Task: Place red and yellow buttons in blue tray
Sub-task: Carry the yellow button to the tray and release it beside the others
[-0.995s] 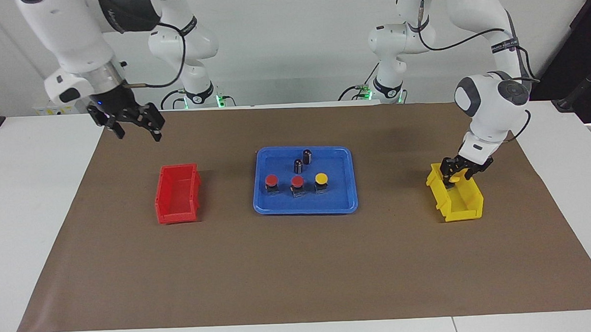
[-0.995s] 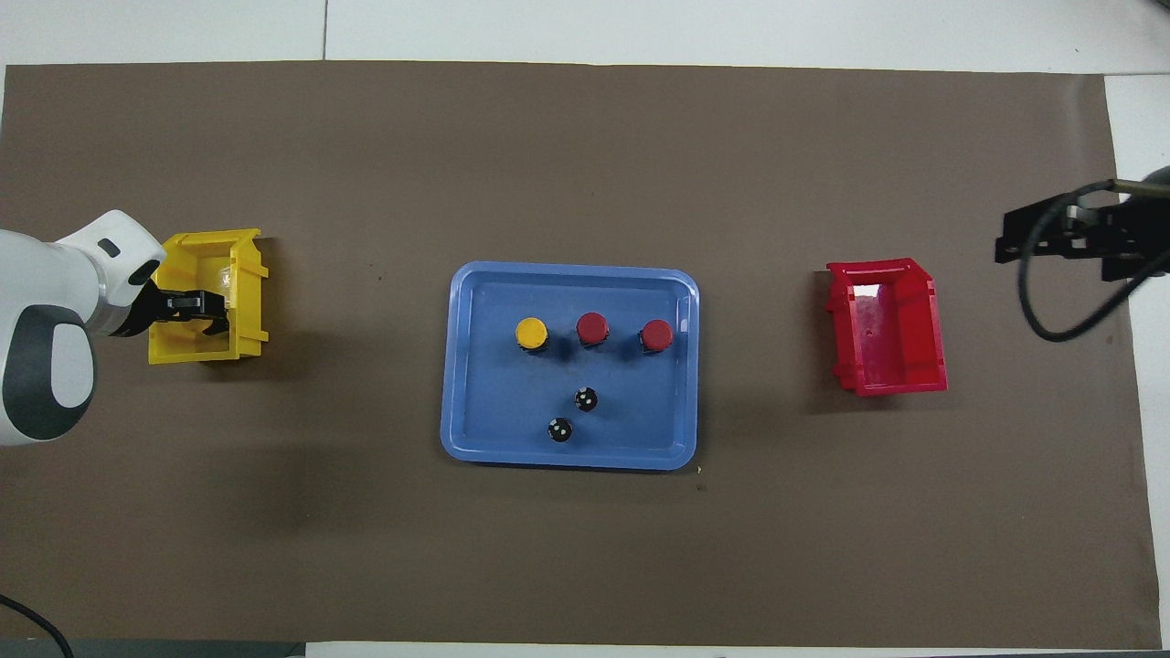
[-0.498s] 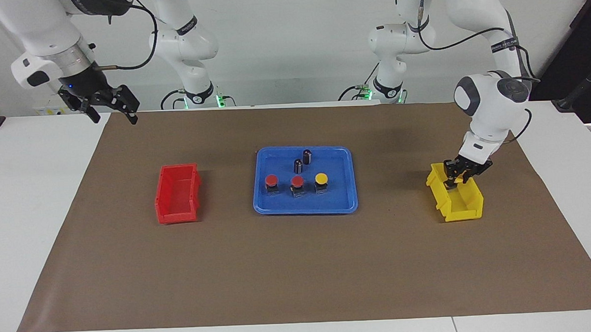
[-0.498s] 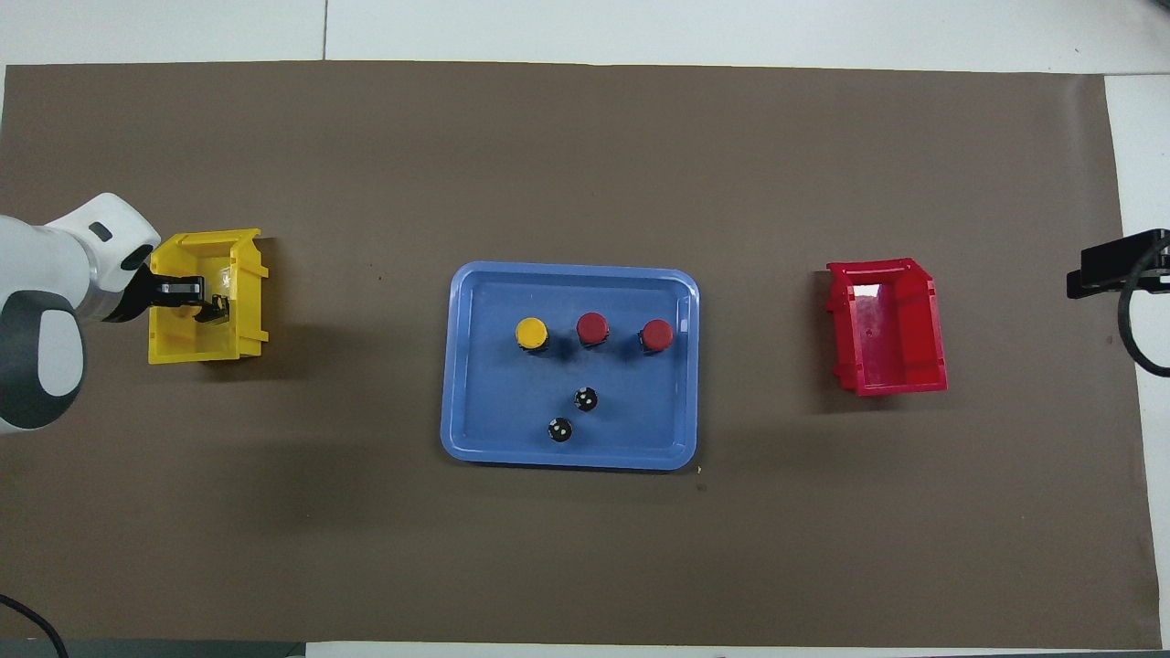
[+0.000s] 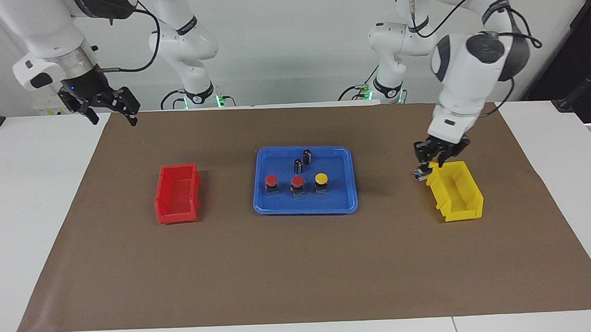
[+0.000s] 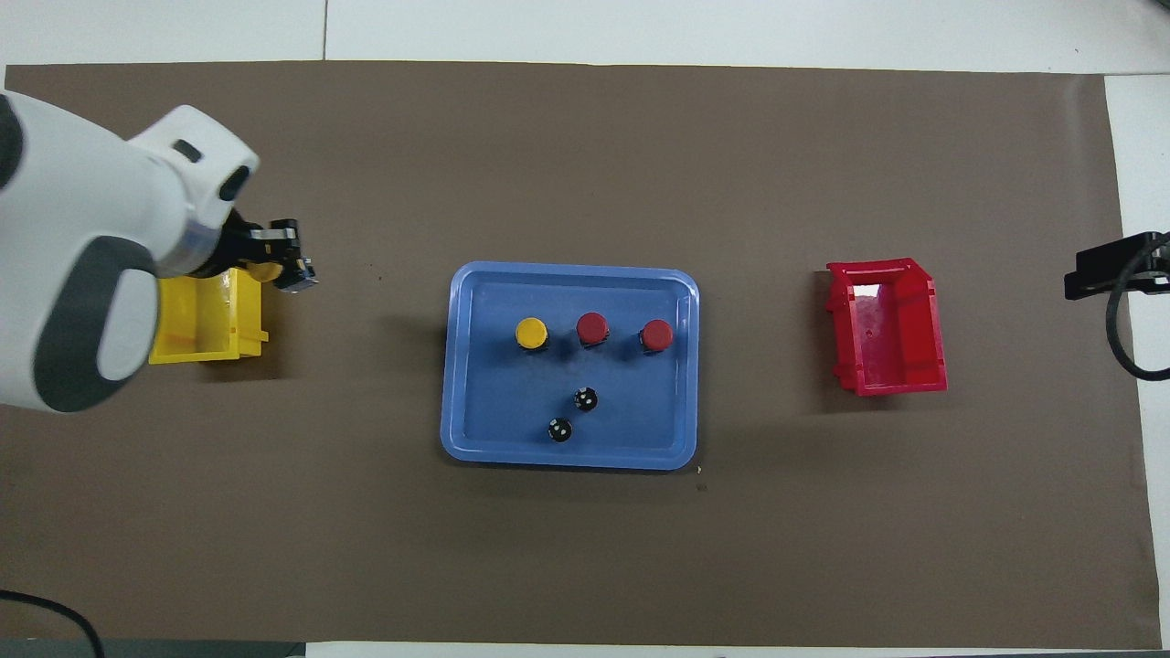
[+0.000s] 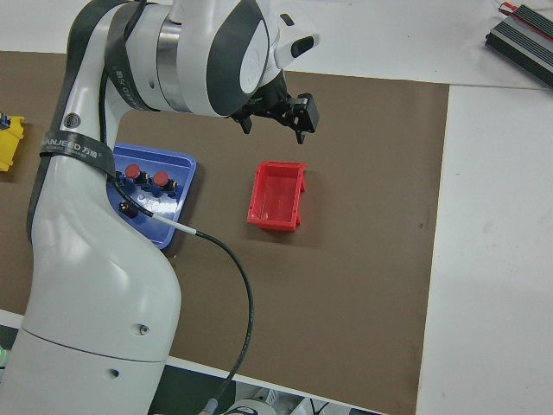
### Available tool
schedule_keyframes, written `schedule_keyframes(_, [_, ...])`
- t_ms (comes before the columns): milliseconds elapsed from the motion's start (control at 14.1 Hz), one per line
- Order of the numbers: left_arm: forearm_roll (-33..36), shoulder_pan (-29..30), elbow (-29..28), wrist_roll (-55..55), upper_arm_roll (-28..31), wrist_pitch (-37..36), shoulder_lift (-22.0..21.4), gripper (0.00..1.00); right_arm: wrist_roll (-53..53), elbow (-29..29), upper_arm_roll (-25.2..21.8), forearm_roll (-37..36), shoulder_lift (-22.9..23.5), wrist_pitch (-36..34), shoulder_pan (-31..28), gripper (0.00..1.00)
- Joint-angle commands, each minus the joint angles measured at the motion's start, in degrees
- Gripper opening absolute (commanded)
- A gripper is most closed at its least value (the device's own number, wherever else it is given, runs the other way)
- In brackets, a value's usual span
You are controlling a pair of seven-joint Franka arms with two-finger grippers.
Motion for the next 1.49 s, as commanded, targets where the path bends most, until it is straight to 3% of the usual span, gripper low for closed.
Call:
schedule_keyframes(0, [0.5,-6.1,-3.0,-6.7,0.8,5.4,2.7,0.03,-1.4,-1.5,0.2,-0.6,-1.0,0.9,-0.1,1.0])
schedule_keyframes(427, [-1.4,-11.9,-6.7,-12.8,0.9,15.4,6.9,0.03,-1.4,-1.5,0.2,-0.5,-1.0,0.7,-0.1,1.0])
schedule_keyframes(853, [-1.2,-12.8,-7.1,-12.1,0.9,15.4,10.5,0.07,-1.4,-1.5,0.2,-0.5,-1.0,0.6,-0.2,1.0])
schedule_keyframes(924, [-1.2,-13.2,-7.1,-12.0,0.9,15.0,10.4,0.19,-1.4,-1.5,0.1,-0.6,-1.1,0.6,-0.2,1.0])
schedule_keyframes(995, [-1.0,-13.3,-7.0,-11.8,0.9,14.5,10.4,0.52,-1.4,-1.5,0.1,-0.5,-1.1,0.5,-0.2,1.0])
schedule_keyframes(1066, [-0.9,-13.3,-6.9,-11.6,0.9,14.5,10.4,0.75,-1.4,-1.5,0.1,-0.5,-1.1,0.5,-0.2,1.0])
schedule_keyframes(1209, [-0.9,-13.2,-6.6,-9.8,0.9,13.3,9.7,0.88,-1.4,-1.5,0.1,-0.5,-1.1,0.4,-0.2,1.0])
schedule_keyframes(1422, [-0.9,-12.2,-3.9,-8.6,1.3,7.3,6.5,0.9,-1.4,-1.4,0.1,-0.6,-1.1,0.4,-0.2,1.0])
